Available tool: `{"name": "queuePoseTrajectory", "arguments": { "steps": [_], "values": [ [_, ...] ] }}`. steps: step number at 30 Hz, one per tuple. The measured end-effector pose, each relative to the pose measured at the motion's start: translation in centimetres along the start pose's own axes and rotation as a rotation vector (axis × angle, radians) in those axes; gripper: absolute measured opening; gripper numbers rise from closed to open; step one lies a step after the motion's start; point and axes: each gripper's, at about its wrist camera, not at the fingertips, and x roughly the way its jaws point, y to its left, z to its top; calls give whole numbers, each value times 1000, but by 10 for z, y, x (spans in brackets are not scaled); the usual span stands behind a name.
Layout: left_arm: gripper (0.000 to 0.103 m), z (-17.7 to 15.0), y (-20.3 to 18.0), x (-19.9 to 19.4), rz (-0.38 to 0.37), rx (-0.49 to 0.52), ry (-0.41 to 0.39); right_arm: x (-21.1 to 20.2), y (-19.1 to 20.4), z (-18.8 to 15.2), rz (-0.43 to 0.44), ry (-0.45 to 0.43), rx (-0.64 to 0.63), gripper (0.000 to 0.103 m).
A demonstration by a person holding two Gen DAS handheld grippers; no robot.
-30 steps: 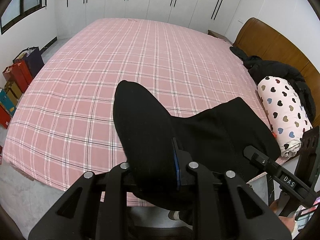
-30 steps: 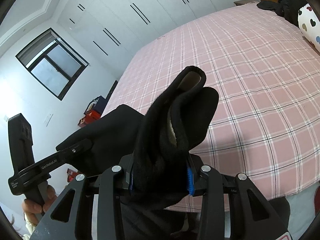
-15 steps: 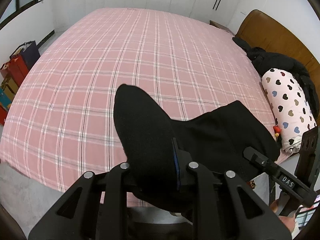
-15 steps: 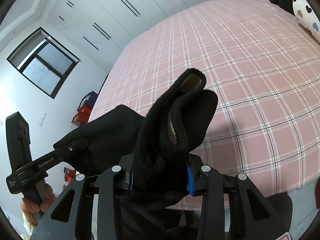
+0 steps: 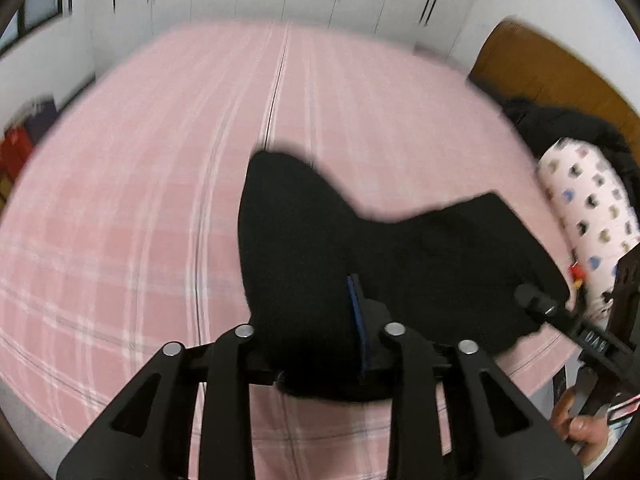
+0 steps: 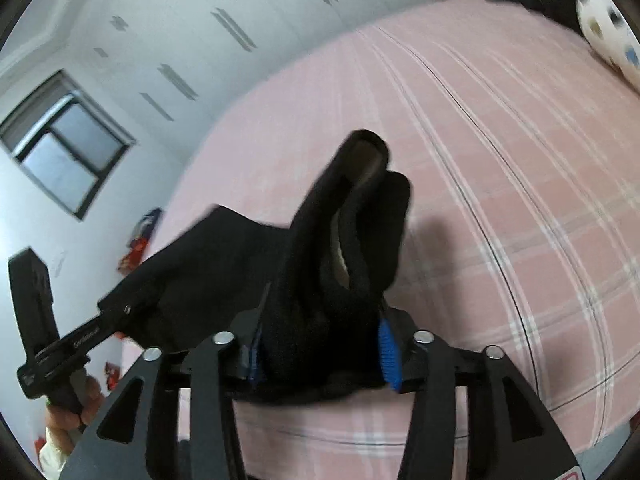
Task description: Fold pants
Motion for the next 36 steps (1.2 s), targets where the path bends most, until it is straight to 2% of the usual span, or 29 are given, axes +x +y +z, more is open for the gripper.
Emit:
{"name": "queuePoseTrajectory", "arguments": {
  "steps": [2,3,4,5,6,7,8,9,11,12,13,15,17,19,20,21,23,24,25,26,27,29,33,36],
  "values": [
    [32,-19,16,32,33,-31,96,12,-31,-11,-57,48,58,54],
    [33,-30,25,41,78,-44,133,10,-42,-13,-64,56,88,54],
    [35,-36,32,42,71,-60,134,4,-51,-14,-63,48,114,54],
    [41,-40,39,38,52,-82,119,-4,-56,-13,-69,28,119,55],
    [53,-41,47,27,52,-117,88,-9,-55,-9,-77,14,109,61],
    [61,-39,50,20,61,-133,63,-14,-53,-5,-82,-1,93,67],
    [72,-34,53,10,69,-148,24,-17,-50,1,-84,-15,76,77],
    [80,-29,54,4,72,-153,0,-17,-43,9,-77,-24,52,79],
    [89,-11,48,1,81,-140,-14,-7,-28,24,-69,-13,-7,79],
    [89,-5,45,3,76,-130,-11,1,-16,29,-75,-7,-51,79],
    [89,3,37,9,81,-107,1,7,-3,29,-60,-8,-97,74],
    [89,14,20,27,121,-52,39,20,22,33,-6,18,-185,32],
    [89,16,10,43,135,-12,62,38,41,34,19,67,-259,29],
    [89,14,9,65,189,16,112,72,37,37,-87,120,-323,26],
    [89,12,9,78,218,26,146,87,28,39,-149,146,-314,23],
    [89,10,9,85,238,28,167,104,2,44,-163,183,-251,2],
    [89,4,12,93,238,26,191,98,-11,54,-95,179,-147,0],
    [89,3,13,92,236,21,189,88,-11,59,-98,175,-118,2],
    [89,2,13,90,233,20,184,79,-9,60,-109,155,-118,14],
    [89,1,13,87,233,19,179,66,-6,59,-108,125,-126,30],
    [89,0,14,85,237,19,179,58,-6,56,-100,109,-126,56],
    [89,-1,15,84,232,12,186,45,-9,50,-122,70,-114,72],
    [90,-6,17,79,223,2,188,44,-31,30,-167,119,-39,74],
    [90,-10,14,74,225,2,196,44,-38,21,-161,139,3,74]
  ]
}}
